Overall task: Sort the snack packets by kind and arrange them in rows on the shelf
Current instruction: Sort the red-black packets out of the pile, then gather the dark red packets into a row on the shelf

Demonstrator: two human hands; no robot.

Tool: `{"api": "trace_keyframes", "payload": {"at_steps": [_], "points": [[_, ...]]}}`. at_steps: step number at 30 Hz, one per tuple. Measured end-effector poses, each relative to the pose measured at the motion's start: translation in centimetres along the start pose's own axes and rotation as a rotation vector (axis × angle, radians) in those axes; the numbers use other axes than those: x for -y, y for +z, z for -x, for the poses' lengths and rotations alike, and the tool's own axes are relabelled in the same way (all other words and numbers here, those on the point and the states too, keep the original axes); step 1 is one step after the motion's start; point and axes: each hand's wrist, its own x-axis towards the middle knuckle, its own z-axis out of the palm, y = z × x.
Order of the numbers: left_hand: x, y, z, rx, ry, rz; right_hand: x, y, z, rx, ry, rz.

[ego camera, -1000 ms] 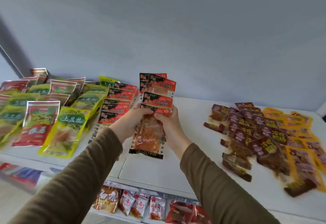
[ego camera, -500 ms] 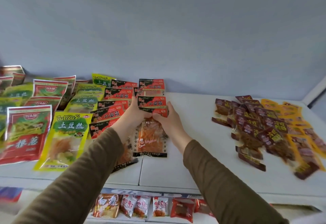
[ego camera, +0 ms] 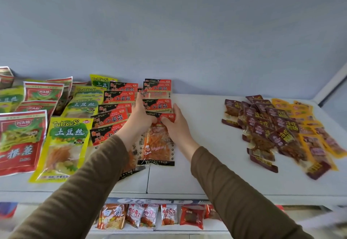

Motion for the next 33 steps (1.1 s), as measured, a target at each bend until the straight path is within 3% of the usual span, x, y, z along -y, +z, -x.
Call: {"api": "trace_keyframes", "payload": {"at_steps": [5,12,19,27,33], "points": [[-1.0,-0.1,1.3,-0.093,0.068,-0.28,0.1,-1.1,0.4,-0.024,-0.007,0.01],[-3.0,1.4,3.1,-0.123,0.302,-0.406,-0.2,-4.4,1.2,-0.147,-0.125,0.162],[-5.0,5.4,4.2,-0.025,0.46,-0.464,-0.3,-10.1,3.5,-0.261,-0.246,0.299],[-7.5,12.0,6.4,0.136,0.527,-0.423,-1.7,-17.7,5.9,-0.216,-0.318,0.532],[-9.6,18.4,7.9,0.263,0.533,-0.459,-4.3,-26.0,7.6,-0.194,-0.264,0.672]]}}
